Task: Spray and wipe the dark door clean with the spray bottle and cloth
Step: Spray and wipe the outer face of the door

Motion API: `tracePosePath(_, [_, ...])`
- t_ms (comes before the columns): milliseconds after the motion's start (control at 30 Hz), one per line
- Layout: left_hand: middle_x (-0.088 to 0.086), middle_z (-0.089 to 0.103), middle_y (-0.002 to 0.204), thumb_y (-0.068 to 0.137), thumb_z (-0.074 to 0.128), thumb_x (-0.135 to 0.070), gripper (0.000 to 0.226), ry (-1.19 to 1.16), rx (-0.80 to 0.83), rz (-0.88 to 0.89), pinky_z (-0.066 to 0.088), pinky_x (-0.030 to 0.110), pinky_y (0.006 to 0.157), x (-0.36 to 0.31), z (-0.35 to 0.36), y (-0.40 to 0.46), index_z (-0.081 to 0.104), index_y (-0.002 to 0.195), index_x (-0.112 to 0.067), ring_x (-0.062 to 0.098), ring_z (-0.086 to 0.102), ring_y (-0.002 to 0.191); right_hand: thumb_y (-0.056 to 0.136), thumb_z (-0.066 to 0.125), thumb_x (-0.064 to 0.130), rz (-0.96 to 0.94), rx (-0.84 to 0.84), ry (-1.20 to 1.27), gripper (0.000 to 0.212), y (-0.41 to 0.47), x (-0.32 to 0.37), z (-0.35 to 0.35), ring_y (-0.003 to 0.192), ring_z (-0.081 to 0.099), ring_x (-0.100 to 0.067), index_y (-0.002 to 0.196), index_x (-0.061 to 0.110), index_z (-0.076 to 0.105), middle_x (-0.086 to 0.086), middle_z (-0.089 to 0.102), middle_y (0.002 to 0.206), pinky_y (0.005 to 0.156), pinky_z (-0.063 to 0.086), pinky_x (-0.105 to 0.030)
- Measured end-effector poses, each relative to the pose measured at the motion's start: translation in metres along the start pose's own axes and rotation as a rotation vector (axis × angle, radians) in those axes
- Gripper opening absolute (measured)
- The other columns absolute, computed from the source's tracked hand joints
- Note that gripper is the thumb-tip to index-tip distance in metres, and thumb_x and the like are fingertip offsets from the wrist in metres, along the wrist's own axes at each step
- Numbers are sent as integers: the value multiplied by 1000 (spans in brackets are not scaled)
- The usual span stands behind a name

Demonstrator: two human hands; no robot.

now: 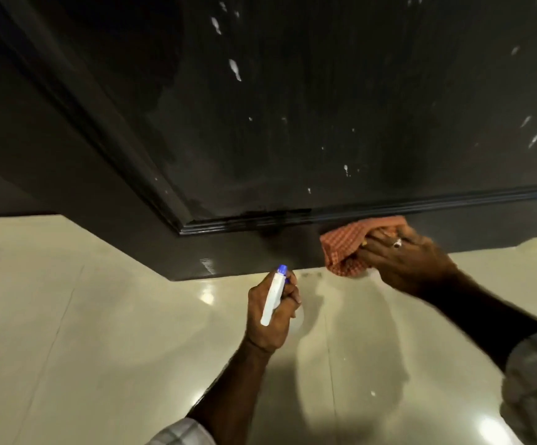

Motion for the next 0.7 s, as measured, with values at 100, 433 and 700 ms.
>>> tracePosePath(100, [19,66,78,77,66,-24,22,-30,10,-6,51,42,59,2,8,1,75,96,-33,43,60,67,92,54,15,28,-221,-23,61,20,4,-46,138,48,-34,153,14,56,-14,64,146,111,36,-50])
tracePosePath(433, [16,63,75,77,64,-23,15,11,57,50,53,49,51,-10,16,-6,70,91,-24,43,57,64,100,46,15,-111,159,63,52,8,60,85,131,65,-26,150,19,58,-4,65,148,118,33,-42])
tracePosePath(700, [13,65,77,79,65,-24,21,19,84,45,52,43,55,-14,33,1,75,95,-35,37,60,63,100,68,18,1029,-268,580,44,-74,7,50,130,53,-48,143,12,61,-24,50,148,107,48,-57])
Point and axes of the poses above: each hand's wrist, its own y-axis towards the middle knuckle, its own z-axis out of the palm, x = y × z, the point moved 9 cm from there along y, towards the middle knuckle
